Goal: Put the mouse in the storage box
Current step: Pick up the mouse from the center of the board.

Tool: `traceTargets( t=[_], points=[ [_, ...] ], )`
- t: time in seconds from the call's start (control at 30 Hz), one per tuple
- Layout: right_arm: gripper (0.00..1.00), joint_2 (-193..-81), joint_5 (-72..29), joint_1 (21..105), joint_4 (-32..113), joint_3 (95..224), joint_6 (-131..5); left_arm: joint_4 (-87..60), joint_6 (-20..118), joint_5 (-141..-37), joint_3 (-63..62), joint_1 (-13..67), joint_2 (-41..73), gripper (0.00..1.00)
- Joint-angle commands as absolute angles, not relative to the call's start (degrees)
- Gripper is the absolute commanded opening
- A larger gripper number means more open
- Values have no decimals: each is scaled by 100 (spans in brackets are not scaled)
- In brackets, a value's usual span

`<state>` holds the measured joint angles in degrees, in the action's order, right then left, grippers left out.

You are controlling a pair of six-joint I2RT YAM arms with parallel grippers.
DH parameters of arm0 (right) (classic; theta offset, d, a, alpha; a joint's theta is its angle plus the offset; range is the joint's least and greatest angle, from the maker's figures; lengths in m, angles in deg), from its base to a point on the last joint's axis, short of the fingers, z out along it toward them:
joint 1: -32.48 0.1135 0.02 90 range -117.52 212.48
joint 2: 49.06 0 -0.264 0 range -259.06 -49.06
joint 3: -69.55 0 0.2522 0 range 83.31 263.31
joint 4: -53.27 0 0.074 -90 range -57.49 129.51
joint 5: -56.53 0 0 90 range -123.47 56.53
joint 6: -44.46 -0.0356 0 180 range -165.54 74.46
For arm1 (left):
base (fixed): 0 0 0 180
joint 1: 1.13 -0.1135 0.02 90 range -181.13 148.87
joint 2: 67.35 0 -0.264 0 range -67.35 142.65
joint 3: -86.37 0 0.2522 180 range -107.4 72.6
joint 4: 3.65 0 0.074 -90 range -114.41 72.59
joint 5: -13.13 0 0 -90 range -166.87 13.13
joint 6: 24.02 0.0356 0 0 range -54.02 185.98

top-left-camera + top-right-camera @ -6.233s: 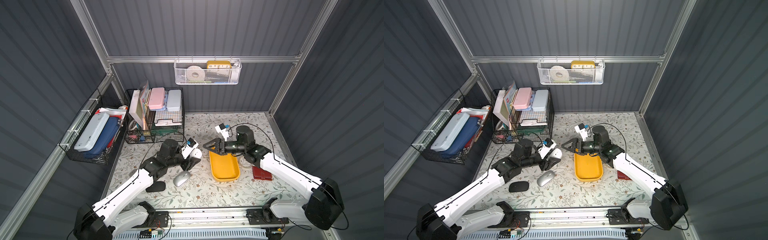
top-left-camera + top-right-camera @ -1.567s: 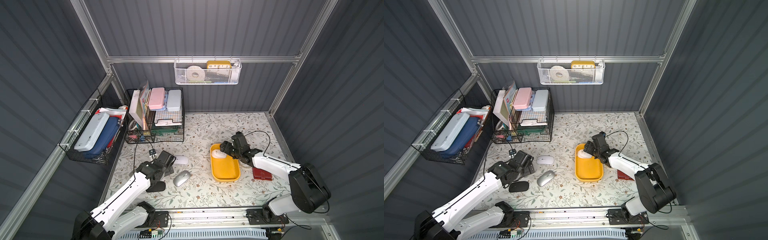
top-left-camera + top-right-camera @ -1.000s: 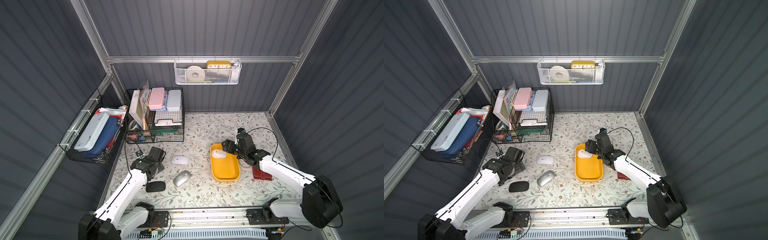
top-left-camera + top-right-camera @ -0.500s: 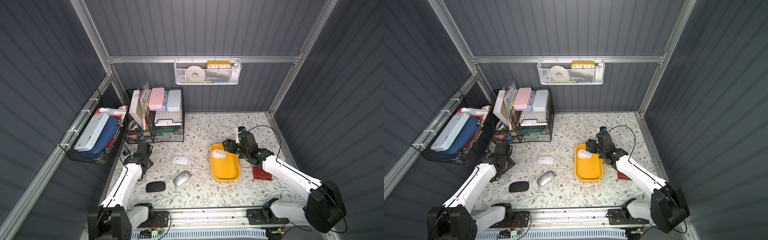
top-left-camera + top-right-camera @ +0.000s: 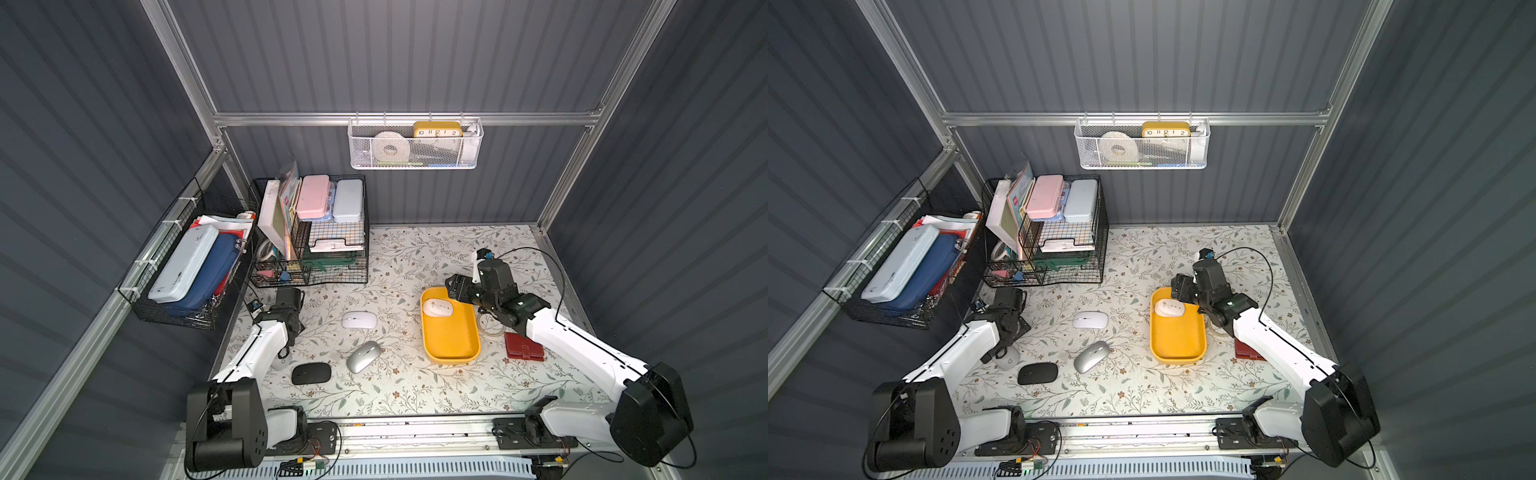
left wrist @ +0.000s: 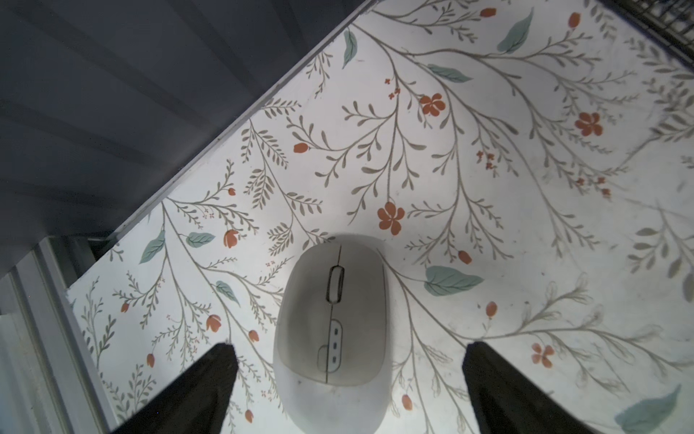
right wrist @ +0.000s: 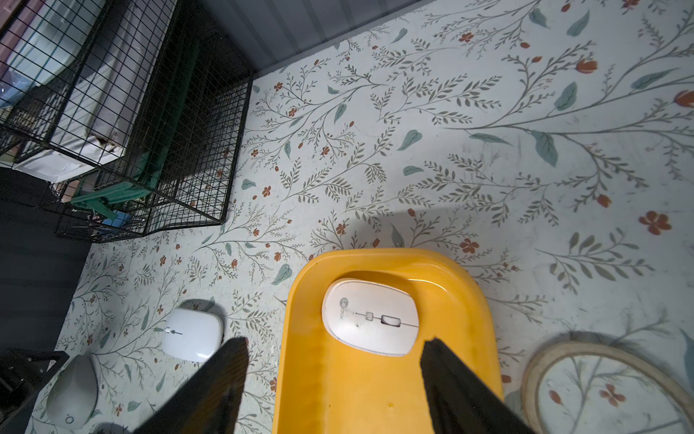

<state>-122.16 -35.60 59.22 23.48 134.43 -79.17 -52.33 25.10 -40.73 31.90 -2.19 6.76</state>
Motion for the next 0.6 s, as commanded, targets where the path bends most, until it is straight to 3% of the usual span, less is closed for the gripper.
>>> traceTargets(
  t=[0.0,0.13,0.57],
  points=[
    [78,-12278,-3484,5900,2290,13600,-7929,-5420,2260,-3915,3043,-309,803,99],
    [78,-12282,-3489,5863,2278,13605,-7922,-5284,2164,-4666,3193,-776,792,99],
    [78,-12246,-3419,5691,2321,13561,-7931,-5123,2189,-5221,3249,-930,1001,99]
  ],
)
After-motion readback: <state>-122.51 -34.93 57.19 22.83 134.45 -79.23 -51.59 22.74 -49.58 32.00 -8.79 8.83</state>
